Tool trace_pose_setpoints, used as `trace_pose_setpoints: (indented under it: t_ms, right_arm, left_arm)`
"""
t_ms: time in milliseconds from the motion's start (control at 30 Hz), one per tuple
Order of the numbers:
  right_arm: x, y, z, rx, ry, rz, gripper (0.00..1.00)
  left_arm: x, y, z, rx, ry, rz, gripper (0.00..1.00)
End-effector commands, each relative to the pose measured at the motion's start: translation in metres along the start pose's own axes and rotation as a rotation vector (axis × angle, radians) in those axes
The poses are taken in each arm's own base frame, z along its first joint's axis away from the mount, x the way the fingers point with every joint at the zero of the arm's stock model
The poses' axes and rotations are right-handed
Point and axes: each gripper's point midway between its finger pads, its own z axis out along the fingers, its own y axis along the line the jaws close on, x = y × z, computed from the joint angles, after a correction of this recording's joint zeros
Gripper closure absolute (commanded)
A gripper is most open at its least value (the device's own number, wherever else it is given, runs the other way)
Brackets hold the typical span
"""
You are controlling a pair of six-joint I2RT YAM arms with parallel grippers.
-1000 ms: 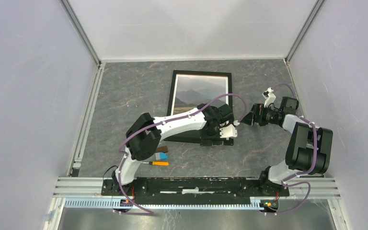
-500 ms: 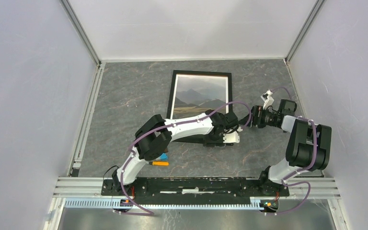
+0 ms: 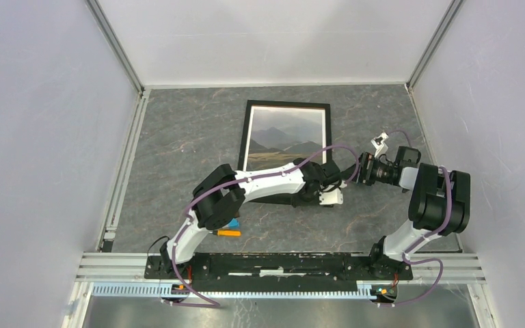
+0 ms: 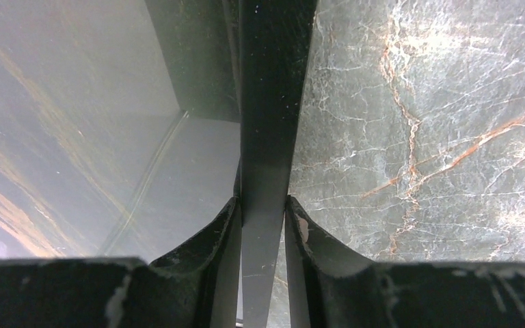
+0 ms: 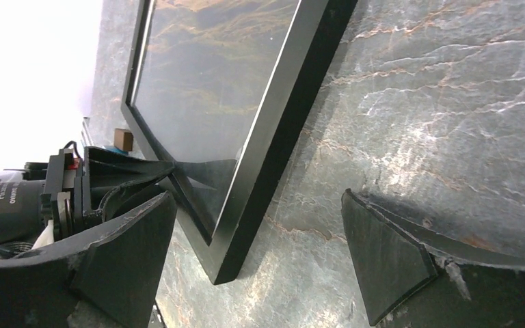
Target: Take the photo out of the frame
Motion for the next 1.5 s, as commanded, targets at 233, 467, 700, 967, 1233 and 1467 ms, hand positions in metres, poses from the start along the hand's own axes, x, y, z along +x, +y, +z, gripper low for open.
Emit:
trace_pose_setpoints:
  t_ms: [233, 467, 700, 967, 1233, 1467]
  right_arm:
    - [0.022, 0.0, 0.008, -0.059, 0.006, 0.141, 0.02]
    - [0.031, 0.013, 0.019, -0.142, 0.049, 0.22, 0.02]
    - [0.042, 0.024, 0.032, -0.21, 0.104, 0.328, 0.02]
    - [0.065, 0.028, 0.045, -0.243, 0.196, 0.427, 0.14]
    - [0.079, 0.03, 0.052, -0.248, 0.254, 0.438, 0.27]
    - [0.092, 0.02, 0.055, -0.203, 0.279, 0.488, 0.11]
  left_arm:
    - [-0.031, 0.003, -0.072, 0.008, -0.228, -0.068, 0.98]
    - [-0.036, -0.005, -0.084, 0.035, -0.297, -0.074, 0.98]
    - [-0.042, -0.008, -0.08, 0.045, -0.344, -0.096, 0.98]
    - [-0.043, -0.01, -0.068, 0.049, -0.345, -0.067, 0.98]
    - [-0.041, -0.012, -0.06, 0.048, -0.34, -0.048, 0.98]
    - [-0.041, -0.009, -0.059, 0.001, -0.342, -0.023, 0.98]
